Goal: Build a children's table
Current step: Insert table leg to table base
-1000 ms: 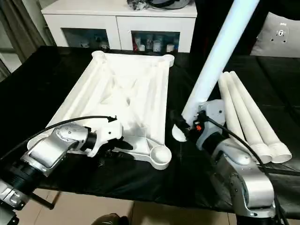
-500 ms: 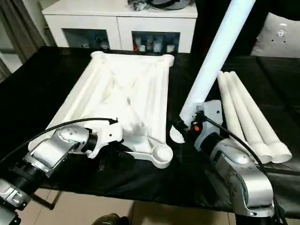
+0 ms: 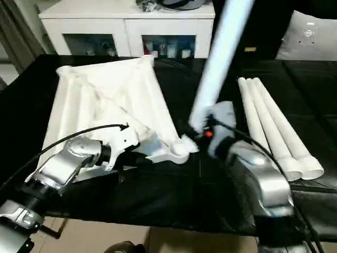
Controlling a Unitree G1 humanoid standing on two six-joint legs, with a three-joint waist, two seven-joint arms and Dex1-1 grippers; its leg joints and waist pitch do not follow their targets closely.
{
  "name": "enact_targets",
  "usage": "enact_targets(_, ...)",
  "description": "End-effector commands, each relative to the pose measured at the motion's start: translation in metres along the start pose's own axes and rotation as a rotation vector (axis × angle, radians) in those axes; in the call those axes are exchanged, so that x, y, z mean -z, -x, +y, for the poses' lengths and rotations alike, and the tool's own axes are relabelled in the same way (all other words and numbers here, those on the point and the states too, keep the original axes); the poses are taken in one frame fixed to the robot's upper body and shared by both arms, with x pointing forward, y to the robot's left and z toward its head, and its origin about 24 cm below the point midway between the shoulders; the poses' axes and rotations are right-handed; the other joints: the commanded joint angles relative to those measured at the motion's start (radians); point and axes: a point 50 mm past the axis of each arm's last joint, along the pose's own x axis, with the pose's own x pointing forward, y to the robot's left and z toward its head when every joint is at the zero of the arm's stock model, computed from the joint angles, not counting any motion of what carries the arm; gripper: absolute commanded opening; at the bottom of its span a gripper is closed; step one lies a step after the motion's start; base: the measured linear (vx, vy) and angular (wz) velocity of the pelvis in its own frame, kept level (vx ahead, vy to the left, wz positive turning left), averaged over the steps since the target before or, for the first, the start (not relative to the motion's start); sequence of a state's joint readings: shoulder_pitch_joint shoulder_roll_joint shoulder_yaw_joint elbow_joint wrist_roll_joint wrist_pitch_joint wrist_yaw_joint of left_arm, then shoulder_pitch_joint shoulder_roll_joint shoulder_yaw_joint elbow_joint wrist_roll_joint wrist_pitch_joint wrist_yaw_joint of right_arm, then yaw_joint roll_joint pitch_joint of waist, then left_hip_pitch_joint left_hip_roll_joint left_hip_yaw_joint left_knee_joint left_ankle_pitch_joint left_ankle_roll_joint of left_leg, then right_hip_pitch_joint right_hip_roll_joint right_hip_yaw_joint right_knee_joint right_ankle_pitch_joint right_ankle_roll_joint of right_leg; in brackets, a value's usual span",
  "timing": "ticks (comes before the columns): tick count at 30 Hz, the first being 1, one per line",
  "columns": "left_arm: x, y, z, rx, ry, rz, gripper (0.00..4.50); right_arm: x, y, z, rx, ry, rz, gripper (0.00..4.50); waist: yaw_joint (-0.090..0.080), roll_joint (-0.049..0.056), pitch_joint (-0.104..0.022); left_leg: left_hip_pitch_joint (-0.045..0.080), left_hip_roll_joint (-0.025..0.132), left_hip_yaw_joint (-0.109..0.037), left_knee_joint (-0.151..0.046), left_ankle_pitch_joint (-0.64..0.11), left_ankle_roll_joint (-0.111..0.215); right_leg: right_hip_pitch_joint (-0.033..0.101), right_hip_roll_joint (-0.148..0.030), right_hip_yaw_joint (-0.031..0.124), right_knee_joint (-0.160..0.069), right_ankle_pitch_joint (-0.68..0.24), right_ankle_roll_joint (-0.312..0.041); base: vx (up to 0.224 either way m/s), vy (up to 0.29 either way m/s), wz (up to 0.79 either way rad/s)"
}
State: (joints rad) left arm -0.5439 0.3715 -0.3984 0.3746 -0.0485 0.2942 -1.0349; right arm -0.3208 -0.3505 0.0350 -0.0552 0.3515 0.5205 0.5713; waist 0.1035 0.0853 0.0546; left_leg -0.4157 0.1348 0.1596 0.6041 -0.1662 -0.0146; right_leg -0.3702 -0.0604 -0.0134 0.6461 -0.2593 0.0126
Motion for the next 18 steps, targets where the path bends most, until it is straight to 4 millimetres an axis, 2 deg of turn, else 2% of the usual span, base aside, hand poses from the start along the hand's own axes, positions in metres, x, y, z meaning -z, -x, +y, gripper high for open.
enact_targets(1, -0.0115, 0.0009, -0.0031, 0.019, -0.049, -0.089, 0.0, -0.0032, -0.0032, 0.0, -0.038, 0.019, -0.002, 1.91, 0.008, -0.019, -0.078, 0.032, 0.086, -0.03, -0.055, -0.07, 0.102, 0.032, -0.093, 0.029, -0.061, 0.153, -0.268, 0.0, 0.0, 0.0)
enact_targets(4, -0.0124, -0.0007, -0.0059, 0.032, -0.141, -0.089, 0.0, -0.006, -0.0068, -0.002, -0.069, 0.026, -0.006, 1.91, 0.018, -0.024, -0.083, 0.03, 0.086, -0.028, -0.051, -0.052, 0.119, 0.027, -0.091, 0.027, -0.055, 0.189, -0.269, 0.0, 0.0, 0.0)
enact_targets(6, -0.0113, -0.0014, -0.0047, 0.023, -0.126, -0.088, 0.0, -0.0063, -0.0075, -0.0024, -0.078, 0.03, -0.003, 1.91, 0.02, -0.024, -0.082, 0.028, 0.085, -0.026, -0.05, -0.052, 0.121, 0.026, -0.091, 0.027, -0.053, 0.191, -0.266, 0.0, 0.0, 0.0)
enact_targets(7, -0.0105, -0.0019, -0.0037, 0.017, -0.113, -0.087, 0.27, -0.0064, -0.008, -0.0026, -0.083, 0.033, -0.001, 1.91, 0.022, -0.023, -0.082, 0.028, 0.086, -0.026, -0.05, -0.053, 0.121, 0.026, -0.092, 0.027, -0.053, 0.189, -0.265, 0.0, 0.0, 0.0)
enact_targets(8, -0.0091, -0.0025, -0.0004, 0.006, -0.081, -0.084, 0.55, -0.0062, -0.0087, -0.0032, -0.096, 0.043, 0.007, 1.91, 0.023, -0.031, -0.081, 0.027, 0.085, -0.024, -0.05, -0.055, 0.123, 0.027, -0.092, 0.026, -0.053, 0.177, -0.266, 0.0, 0.0, 0.0)
enact_targets(10, -0.0089, -0.0026, 0.0006, 0.001, -0.078, -0.084, 0.58, -0.0062, -0.0087, -0.0033, -0.099, 0.044, 0.009, 1.91, 0.025, -0.027, -0.08, 0.029, 0.086, -0.024, -0.051, -0.065, 0.118, 0.025, -0.093, 0.026, -0.056, 0.148, -0.268, 0.0, 0.0, 0.0)
enact_targets(13, -0.0072, -0.004, 0.0022, -0.015, -0.082, -0.078, 0.86, -0.0056, -0.0085, -0.0034, -0.109, 0.046, 0.007, 1.91, 0.027, -0.028, -0.079, 0.029, 0.087, -0.026, -0.054, -0.08, 0.11, 0.024, -0.092, 0.026, -0.058, 0.125, -0.262, 0.0, 0.0, 0.0)
enact_targets(18, -0.0043, -0.0062, 0.0013, -0.008, -0.11, -0.069, 0.89, -0.0036, -0.0082, -0.0013, -0.116, 0.044, 0.003, 1.91, 0.026, -0.027, -0.076, 0.031, 0.089, -0.027, -0.061, -0.128, 0.089, 0.021, -0.093, 0.028, -0.065, 0.063, -0.251, 0.0, 0.0, 0.0)
